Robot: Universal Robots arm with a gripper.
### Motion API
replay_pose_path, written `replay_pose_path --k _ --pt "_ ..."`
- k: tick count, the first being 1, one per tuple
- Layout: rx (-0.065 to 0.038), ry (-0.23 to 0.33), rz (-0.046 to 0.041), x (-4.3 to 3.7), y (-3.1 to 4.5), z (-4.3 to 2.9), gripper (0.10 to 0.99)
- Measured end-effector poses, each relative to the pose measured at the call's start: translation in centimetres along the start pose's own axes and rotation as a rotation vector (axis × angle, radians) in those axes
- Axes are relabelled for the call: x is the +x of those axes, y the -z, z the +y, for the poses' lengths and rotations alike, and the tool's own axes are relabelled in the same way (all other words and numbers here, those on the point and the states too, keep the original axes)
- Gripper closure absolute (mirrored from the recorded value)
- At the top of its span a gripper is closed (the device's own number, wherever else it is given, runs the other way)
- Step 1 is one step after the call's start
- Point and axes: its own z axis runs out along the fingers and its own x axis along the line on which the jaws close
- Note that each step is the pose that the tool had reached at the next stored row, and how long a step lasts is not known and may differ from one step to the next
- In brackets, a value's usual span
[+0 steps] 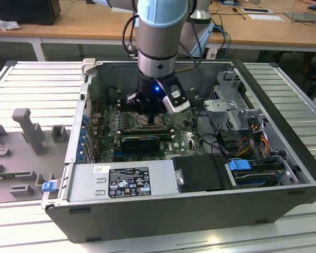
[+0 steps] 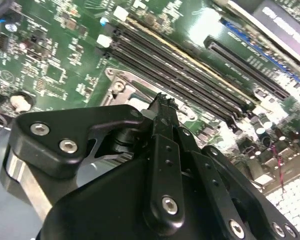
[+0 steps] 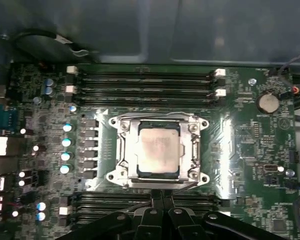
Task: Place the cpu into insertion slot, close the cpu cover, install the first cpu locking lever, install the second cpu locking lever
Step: 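Install the second cpu locking lever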
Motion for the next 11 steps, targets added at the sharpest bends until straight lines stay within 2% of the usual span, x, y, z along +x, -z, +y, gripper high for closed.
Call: replay_pose_path --k 11 --pt "-0.003 0.0 0.0 0.88 -0.01 0.0 0.98"
